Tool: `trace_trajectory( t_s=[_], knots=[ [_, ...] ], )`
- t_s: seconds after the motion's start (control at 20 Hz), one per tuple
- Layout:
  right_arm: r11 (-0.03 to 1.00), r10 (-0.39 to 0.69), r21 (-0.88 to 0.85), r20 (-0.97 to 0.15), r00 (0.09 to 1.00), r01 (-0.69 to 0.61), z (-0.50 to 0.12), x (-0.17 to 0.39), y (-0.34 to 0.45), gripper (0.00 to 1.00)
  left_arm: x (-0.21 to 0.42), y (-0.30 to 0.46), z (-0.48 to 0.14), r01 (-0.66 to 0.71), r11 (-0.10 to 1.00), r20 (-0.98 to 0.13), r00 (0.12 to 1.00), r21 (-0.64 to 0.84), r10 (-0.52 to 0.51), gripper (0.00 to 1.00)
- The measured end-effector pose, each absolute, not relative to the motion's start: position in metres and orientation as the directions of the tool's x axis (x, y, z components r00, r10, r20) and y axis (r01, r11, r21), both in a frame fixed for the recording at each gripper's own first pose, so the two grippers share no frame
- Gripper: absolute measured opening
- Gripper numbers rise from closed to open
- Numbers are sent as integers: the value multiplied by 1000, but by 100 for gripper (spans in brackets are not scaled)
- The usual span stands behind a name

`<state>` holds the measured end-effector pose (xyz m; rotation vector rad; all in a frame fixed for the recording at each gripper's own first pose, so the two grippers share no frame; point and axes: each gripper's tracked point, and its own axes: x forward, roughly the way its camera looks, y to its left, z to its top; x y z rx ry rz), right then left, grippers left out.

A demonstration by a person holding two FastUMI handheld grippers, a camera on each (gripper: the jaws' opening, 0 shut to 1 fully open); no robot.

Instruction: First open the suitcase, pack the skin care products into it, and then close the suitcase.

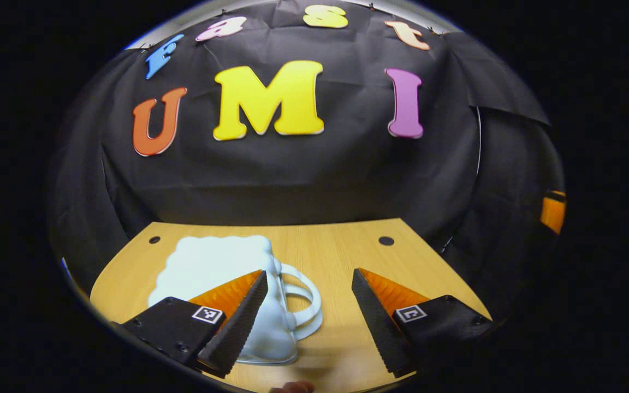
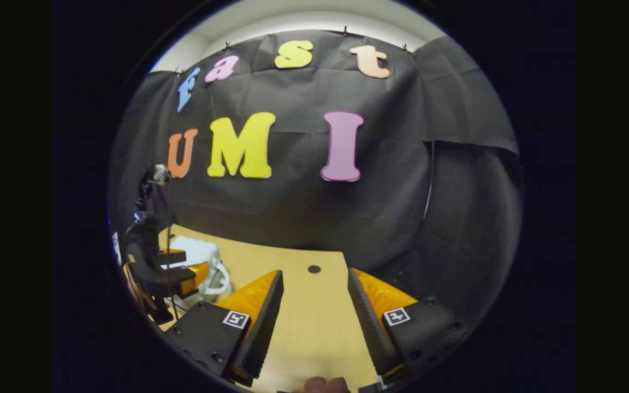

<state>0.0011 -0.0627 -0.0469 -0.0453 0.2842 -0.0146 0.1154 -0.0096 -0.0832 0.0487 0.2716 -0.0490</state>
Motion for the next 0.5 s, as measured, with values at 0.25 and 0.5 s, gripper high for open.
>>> trace_trajectory(
  t_s=[0.25,0.5],
  knots=[
    [998,48,-22,-196,979,-53,-20,14,-10,76,78,34,1,-49,997,-81,995,67,54,98],
    [999,32,-35,-102,994,-35,7,19,17,79,66,50,31,-72,997,20,997,34,72,98]
  ],
)
